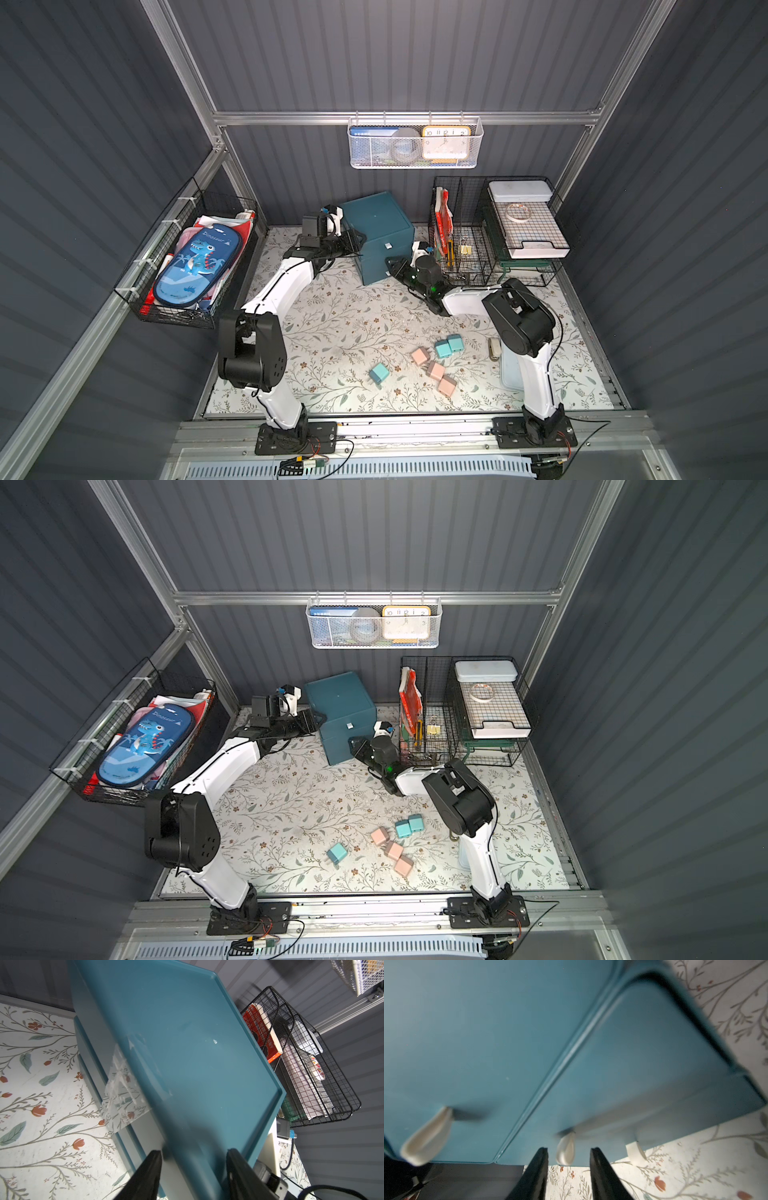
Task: Place the plugs into the drawer by color
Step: Open the drawer in the storage box.
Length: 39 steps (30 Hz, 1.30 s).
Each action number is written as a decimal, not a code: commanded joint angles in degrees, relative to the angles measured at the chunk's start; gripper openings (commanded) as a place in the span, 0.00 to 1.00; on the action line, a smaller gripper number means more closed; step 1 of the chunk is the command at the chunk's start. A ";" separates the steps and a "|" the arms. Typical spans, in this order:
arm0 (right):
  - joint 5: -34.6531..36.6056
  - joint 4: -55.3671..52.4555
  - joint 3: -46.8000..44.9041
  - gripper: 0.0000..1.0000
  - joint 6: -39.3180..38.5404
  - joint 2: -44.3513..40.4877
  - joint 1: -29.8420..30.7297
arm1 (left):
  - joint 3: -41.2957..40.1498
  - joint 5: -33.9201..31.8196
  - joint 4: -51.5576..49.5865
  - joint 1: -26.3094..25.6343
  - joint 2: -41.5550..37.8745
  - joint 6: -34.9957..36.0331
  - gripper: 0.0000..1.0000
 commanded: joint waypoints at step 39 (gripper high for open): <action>-0.90 -3.17 -20.74 0.00 -4.98 -16.31 3.71 | 0.71 -0.60 -4.92 0.50 2.65 1.52 0.56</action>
